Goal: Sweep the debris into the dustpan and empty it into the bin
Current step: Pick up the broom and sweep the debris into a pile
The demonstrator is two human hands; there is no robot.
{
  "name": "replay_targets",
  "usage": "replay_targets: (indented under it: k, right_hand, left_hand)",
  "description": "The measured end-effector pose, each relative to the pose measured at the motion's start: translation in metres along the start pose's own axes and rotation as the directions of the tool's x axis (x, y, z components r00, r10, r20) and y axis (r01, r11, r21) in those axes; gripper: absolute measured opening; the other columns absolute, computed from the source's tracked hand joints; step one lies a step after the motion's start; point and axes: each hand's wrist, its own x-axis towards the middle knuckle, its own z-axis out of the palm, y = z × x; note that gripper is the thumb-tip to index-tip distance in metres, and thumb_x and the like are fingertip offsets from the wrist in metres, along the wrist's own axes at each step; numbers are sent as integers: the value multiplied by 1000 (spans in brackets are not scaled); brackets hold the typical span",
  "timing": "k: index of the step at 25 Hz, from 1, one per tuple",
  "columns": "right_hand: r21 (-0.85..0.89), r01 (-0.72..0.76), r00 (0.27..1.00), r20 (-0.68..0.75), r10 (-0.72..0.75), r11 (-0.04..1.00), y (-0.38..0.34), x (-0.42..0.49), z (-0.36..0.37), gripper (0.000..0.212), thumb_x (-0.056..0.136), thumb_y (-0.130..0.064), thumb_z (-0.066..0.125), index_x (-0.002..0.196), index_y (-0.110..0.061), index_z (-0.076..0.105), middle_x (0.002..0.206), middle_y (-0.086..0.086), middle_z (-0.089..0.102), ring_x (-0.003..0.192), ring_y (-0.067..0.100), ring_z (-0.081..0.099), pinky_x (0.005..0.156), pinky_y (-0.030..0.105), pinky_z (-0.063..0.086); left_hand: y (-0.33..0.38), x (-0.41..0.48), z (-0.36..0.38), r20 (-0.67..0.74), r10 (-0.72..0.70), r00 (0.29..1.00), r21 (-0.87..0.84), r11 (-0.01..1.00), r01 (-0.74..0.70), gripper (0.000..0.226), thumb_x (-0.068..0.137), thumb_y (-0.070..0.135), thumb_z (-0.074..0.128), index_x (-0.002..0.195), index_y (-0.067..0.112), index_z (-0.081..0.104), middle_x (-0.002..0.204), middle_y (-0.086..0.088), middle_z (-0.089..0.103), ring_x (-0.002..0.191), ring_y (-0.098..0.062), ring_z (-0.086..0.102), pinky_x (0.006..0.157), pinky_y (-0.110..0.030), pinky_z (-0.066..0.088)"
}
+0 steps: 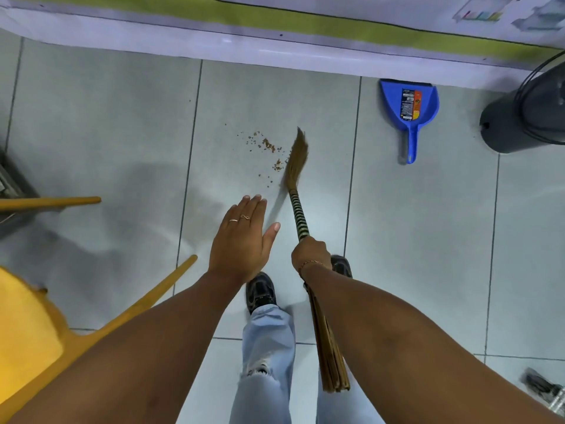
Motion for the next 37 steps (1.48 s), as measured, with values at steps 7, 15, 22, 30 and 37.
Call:
replay_targets:
  k: [7,15,22,30,37]
  right_hand:
    - [-20,88,996,-29,-88,996,-38,-1,0,34,97,-17,37,125,-8,53,124,12,57,113,31,58,88,37,50]
    - [65,134,986,-112,-126,989,7,-34,13,50,96,-14,35,145,-17,27,122,19,55,108,37,58,87,42,49]
    - [178,-145,982,150,119,973,31,-64,62,35,97,-16,36,126,-4,52,126,14,61,116,30,57,94,34,46]
    - [446,-207,966,236,109,871,-47,-48,68,33,96,-19,42,120,-1,55,122,16,63,109,32,63,83,29,51]
    - [438,-10,1000,18,2,899,-51,-64,56,36,97,-19,33,126,-10,53,118,13,64,108,32,60,83,32,45]
  left_hand:
    - [-28,-7,-13,-35,-80,996,-7,997,80,65,90,47,25,135,2,40,141,-17,46,134,-32,37,110,-42,29]
    - [-32,-10,-16,-72,-72,995,16,997,74,63,91,43,25,132,-3,42,135,-24,50,129,-37,42,108,-47,34]
    - [-40,-28,-5,-49,-53,997,15,998,54,63,91,43,26,132,-2,42,136,-23,49,130,-36,42,108,-46,34]
    - [-60,-39,6,-42,-105,994,-8,994,105,61,91,43,32,137,2,36,143,-18,42,135,-32,35,111,-42,27]
    - [-65,-51,-3,-61,-163,985,-32,986,161,61,90,41,34,136,1,37,141,-19,44,133,-34,37,110,-44,31]
